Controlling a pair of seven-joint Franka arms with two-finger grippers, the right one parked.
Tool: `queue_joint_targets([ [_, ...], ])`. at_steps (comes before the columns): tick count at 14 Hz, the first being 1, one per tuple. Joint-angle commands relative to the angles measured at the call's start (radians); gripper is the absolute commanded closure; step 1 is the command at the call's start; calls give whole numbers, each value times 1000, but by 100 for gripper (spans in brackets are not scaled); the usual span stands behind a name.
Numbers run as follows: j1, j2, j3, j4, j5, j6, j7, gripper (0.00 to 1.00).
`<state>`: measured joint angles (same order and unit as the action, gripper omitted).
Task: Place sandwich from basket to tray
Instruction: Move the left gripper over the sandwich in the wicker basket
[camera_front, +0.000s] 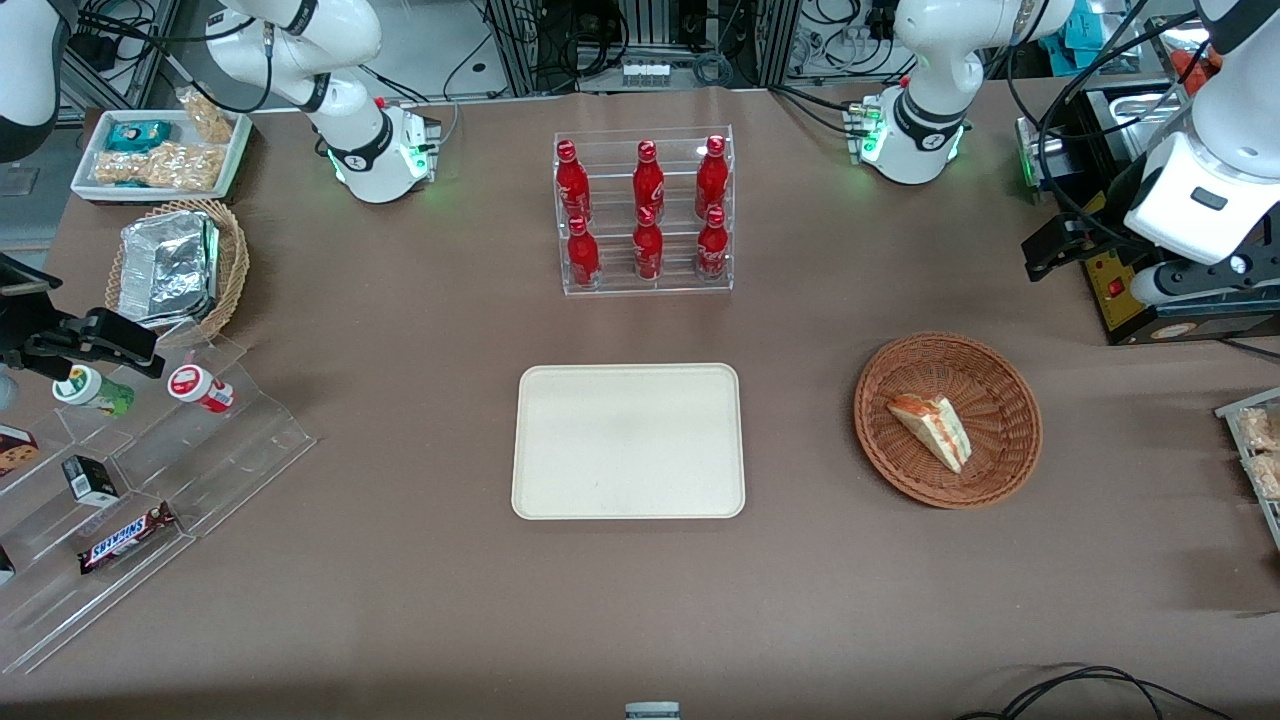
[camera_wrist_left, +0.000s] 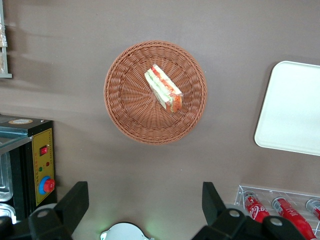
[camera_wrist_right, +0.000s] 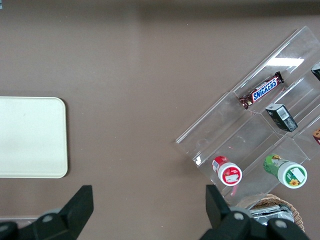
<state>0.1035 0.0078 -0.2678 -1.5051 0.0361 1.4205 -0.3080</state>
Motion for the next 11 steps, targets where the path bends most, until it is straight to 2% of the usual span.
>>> queue_joint_targets([
  [1,-5,21,-2,-6,10,-47,-14,0],
  [3,-4,69,-1,-13,-2,-87,-16,0],
  [6,-2,141,1,-30,2,-51,-54,0],
  [9,-16,159,-2,-154,11,154,-268,0],
  [11,-21,158,-1,-266,11,301,-313,0],
])
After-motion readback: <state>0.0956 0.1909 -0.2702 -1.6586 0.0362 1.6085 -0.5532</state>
